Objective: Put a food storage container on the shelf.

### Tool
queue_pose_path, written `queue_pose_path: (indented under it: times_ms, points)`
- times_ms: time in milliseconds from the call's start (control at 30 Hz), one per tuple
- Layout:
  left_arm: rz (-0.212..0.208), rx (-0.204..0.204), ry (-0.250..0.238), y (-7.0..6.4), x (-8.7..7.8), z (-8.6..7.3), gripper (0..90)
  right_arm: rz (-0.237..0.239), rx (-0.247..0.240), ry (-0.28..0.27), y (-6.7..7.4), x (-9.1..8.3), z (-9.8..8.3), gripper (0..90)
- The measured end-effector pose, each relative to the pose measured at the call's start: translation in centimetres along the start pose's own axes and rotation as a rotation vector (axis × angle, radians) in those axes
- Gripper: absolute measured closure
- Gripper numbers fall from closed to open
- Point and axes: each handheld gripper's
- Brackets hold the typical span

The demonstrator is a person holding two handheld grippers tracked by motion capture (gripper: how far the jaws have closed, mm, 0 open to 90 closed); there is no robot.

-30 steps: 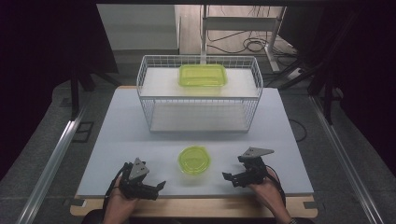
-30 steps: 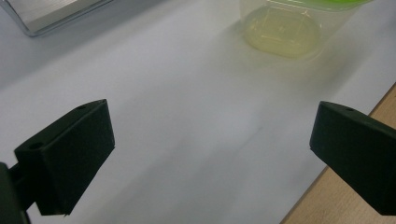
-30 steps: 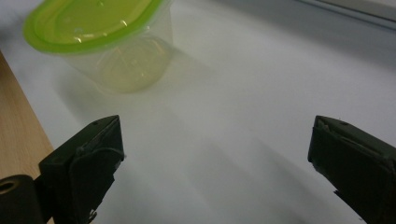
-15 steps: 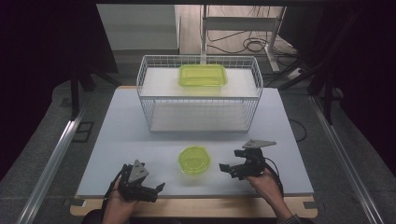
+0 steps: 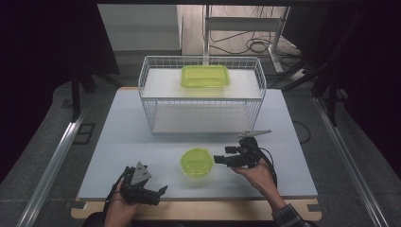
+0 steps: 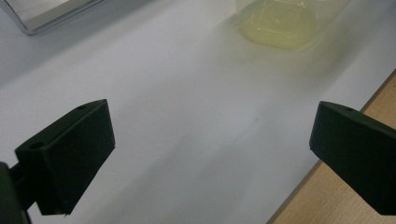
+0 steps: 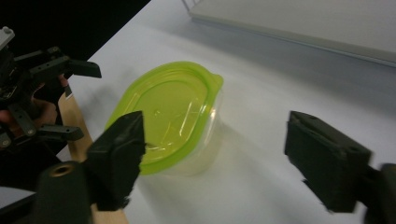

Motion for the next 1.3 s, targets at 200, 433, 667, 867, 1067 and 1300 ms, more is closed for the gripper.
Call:
queue_pose_path:
  times_ms: [200,433,667,867,1067,1300]
  points:
    - [-0.002,0.002,0.001,0.0,0.0,0.0,0.2,0.041,0.032,0.071,-0.7,1.7,1.0,39.5]
    - [-0.001,0.008,0.003,-0.1,0.0,0.0,0.3,0.113,0.126,0.102,-2.2,2.8,1.5,53.0]
    - [0.000,0.011,0.003,-0.1,0.0,0.0,0.3,0.157,0.186,0.124,-3.2,3.7,1.7,63.6]
    - [-0.002,0.015,0.003,-0.2,0.0,0.0,0.4,0.195,0.233,0.135,-3.6,4.1,1.8,74.6]
    - [-0.001,0.019,0.002,-0.2,0.0,0.1,0.4,0.224,0.281,0.145,-3.3,4.1,1.9,81.0]
    - [0.000,0.019,0.001,-0.2,0.0,0.1,0.5,0.238,0.292,0.118,-2.9,3.5,2.0,81.3]
Point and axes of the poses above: each handheld gripper's, and its own axes: x roughly forward along the jaws, z roughly out of its top, y roughly to its left, and after that the axes turned 12 degrees about z, right-handed
